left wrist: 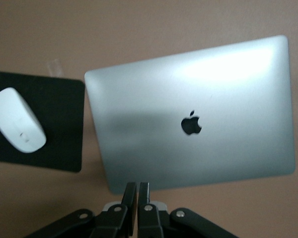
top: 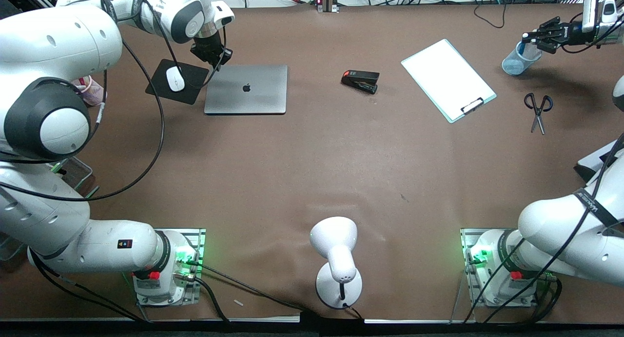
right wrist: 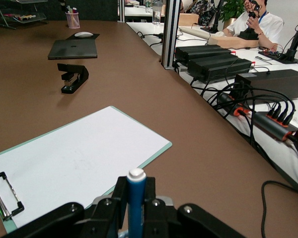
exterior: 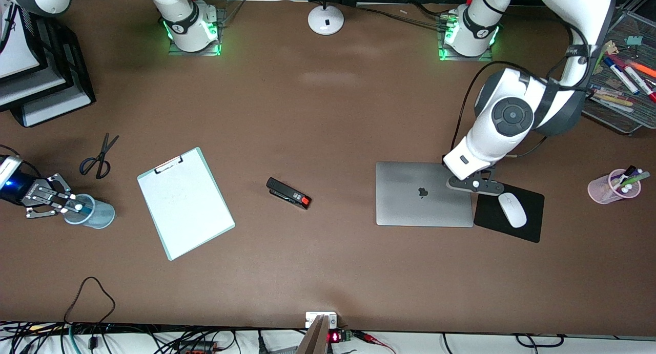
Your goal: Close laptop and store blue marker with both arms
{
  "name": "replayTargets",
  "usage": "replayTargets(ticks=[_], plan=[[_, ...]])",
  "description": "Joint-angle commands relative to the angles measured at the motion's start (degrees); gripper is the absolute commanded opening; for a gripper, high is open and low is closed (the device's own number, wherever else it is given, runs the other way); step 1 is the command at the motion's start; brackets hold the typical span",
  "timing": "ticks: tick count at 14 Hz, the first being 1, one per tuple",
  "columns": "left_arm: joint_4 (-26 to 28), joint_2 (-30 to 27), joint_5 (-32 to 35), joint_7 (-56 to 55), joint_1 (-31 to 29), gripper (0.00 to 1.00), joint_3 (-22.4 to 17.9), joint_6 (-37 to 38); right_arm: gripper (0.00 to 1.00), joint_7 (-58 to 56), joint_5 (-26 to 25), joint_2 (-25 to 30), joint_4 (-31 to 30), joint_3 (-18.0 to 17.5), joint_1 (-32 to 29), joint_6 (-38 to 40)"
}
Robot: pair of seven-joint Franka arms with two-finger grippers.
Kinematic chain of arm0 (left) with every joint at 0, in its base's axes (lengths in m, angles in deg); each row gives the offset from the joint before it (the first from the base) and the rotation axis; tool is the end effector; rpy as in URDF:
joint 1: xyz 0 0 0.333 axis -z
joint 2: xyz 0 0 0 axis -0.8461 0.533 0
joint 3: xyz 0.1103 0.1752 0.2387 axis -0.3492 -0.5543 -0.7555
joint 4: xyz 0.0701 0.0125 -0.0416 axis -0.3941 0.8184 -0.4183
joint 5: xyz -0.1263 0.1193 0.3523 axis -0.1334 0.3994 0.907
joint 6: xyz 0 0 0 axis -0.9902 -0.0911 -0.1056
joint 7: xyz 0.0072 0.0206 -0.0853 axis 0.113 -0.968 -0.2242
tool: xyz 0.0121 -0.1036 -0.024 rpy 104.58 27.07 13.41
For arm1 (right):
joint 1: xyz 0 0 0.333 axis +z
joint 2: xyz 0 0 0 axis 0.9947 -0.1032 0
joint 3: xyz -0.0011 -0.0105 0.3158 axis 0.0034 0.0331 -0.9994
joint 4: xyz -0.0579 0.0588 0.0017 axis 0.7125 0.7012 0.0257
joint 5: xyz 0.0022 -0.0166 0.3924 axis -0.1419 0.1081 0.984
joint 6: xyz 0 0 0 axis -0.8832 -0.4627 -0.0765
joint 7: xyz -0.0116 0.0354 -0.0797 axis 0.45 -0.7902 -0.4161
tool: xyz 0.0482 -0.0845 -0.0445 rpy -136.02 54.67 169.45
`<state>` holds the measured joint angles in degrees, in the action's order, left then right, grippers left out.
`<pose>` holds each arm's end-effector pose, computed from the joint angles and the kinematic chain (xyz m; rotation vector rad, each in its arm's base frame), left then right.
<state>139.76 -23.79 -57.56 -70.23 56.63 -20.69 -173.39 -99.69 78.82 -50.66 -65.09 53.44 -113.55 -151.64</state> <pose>0.5845 -0.1681 0.3443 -3.0424 0.2433 0.0839 0.6457 -0.2984 0.2278 -1.8260 -1.3936 -1.1376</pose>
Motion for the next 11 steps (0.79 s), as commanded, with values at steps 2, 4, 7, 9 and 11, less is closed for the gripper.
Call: replayTargets(ticks=[2,4,7,9,11], plan=[[0.43,-4.22,0.96,1.37,-0.51,0.24,1.66,6.95,0.65,2.82,0.27,-0.73,1.86,-0.41,-1.11,1.38],[-0.45,-4.93,0.78,3.38,-0.69,0.71,1.75,8.73,1.0,7.57,-3.15,0.32,1.95,-0.33,-1.11,2.17],[-0.45,-7.91,-4.04,4.79,-1.47,1.0,1.49,9.95,1.0,22.91,-11.22,3.74,3.0,-0.76,-0.5,2.96],[-2.37,-8.97,-4.14,5.94,-1.83,1.0,1.49,12.93,1.0,29.01,-13.35,5.68,3.0,-1.03,0.9,3.05],[-5.89,-8.97,-5.19,7.17,-2.0,1.0,1.4,16.45,1.0,36.63,-17.47,8.57,3.0,-0.85,3.27,2.96]])
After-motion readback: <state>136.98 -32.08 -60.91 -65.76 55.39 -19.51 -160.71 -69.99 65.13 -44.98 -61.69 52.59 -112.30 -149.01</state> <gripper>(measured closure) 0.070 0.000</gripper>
